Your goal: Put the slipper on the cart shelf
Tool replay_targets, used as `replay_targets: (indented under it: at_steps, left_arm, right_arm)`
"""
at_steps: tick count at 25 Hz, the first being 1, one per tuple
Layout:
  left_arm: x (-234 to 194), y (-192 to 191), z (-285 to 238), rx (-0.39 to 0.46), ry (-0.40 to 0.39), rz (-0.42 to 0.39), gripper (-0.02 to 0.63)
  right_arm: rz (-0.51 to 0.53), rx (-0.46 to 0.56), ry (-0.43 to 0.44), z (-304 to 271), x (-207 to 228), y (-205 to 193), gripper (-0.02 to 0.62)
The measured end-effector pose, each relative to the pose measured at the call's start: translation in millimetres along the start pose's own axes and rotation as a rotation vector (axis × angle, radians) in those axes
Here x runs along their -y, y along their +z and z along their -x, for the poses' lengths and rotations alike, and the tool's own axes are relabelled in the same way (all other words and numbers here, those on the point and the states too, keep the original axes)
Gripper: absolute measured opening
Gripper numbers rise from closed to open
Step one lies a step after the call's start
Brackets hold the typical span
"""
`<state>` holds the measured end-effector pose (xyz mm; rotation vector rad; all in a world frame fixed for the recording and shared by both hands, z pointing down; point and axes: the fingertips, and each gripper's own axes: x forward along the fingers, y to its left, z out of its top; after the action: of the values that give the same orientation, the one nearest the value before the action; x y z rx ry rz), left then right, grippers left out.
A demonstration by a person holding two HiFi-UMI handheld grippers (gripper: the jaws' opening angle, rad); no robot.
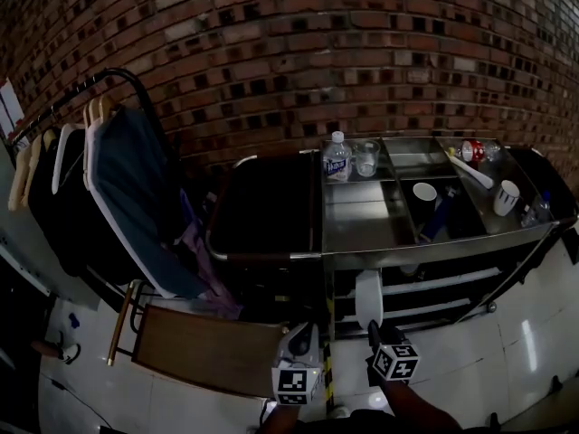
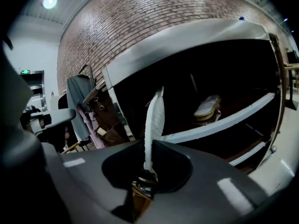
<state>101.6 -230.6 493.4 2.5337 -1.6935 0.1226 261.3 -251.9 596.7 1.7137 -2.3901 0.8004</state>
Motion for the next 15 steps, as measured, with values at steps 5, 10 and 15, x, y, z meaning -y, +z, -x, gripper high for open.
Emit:
replay_targets:
  at_steps: [5,10,15]
  left_arm:
    - [-5,-1,-9,-0.005,0.011,0.025,0.017]
    - [-11,3,-19,-0.007,0.019,0.047,0.017]
    - [-19,12,-21,0.010,0.040,0.041,0.015]
  right_arm:
    - [-0.008,0.013,0.017,-35,1,33,0.040]
    - [0.007,-0.011,-0.004,-61,6,37,0.040]
    - [-0.023,-0.019,-0.040,-80,18,36,0.040]
